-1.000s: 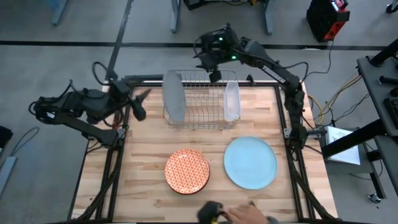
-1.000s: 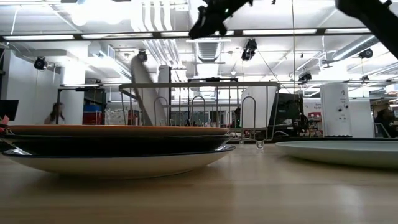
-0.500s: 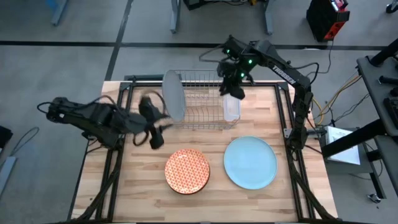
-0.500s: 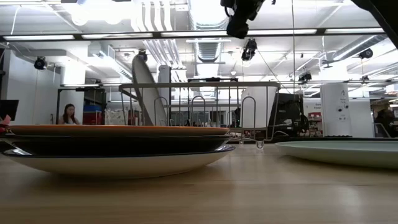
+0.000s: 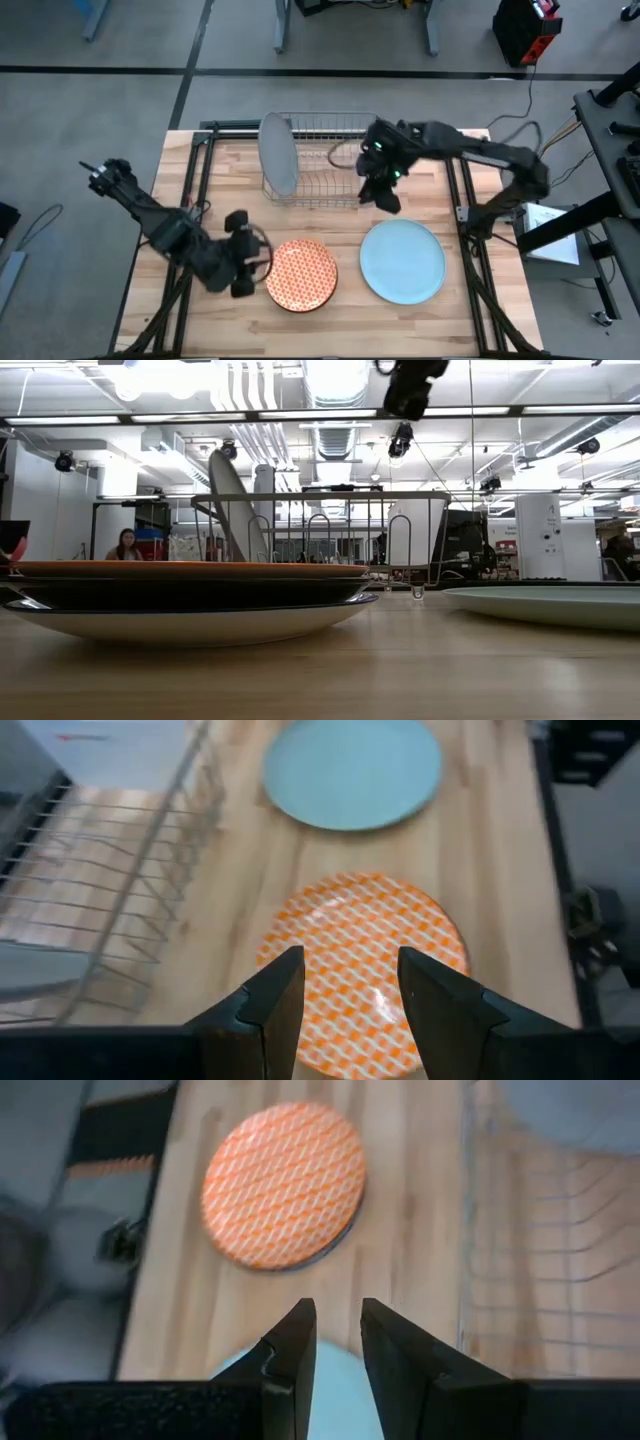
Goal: Sort dishes
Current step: Put the light blue plate in the dish rack
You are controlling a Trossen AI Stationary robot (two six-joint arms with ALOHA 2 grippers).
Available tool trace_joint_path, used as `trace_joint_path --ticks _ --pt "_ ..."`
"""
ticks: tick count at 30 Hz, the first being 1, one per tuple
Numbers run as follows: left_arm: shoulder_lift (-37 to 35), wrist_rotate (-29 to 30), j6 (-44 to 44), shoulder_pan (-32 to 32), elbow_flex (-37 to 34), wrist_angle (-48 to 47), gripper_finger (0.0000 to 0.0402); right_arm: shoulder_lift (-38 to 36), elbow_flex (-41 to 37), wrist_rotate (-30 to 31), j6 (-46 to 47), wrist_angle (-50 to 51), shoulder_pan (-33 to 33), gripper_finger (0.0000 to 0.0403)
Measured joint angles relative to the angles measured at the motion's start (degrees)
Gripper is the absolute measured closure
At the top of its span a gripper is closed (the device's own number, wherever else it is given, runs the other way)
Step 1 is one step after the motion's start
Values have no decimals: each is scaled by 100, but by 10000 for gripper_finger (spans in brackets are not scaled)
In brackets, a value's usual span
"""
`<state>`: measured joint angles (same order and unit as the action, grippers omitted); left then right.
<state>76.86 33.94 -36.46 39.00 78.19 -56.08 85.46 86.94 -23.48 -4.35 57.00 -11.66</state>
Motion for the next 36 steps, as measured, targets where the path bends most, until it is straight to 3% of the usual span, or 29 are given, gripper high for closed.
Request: trace_joint_path --ticks 3,8,15,22,26,30,36 --pt "142 137 -159 314 0 -1 249 -587 -853 592 572 -703 356 330" --pt "436 156 -358 610 0 19 249 -1404 -1900 843 1642 -1027 887 330" --pt "956 351 -76 619 0 356 249 -2109 -3057 2309 3639 -951 1554 330" --pt "1552 717 1369 428 0 1762 249 -2495 -4006 2502 5037 -763 1809 321" --pt "1744 765 1949 277 0 2101 249 -2590 -4259 2632 5730 39 1806 307" --pt "1840 768 2097 10 0 2311 249 -2578 -4402 3262 6428 945 1807 295" --pt "2032 760 2251 -360 0 2527 249 -2575 -5108 3414 6444 -16 1917 291"
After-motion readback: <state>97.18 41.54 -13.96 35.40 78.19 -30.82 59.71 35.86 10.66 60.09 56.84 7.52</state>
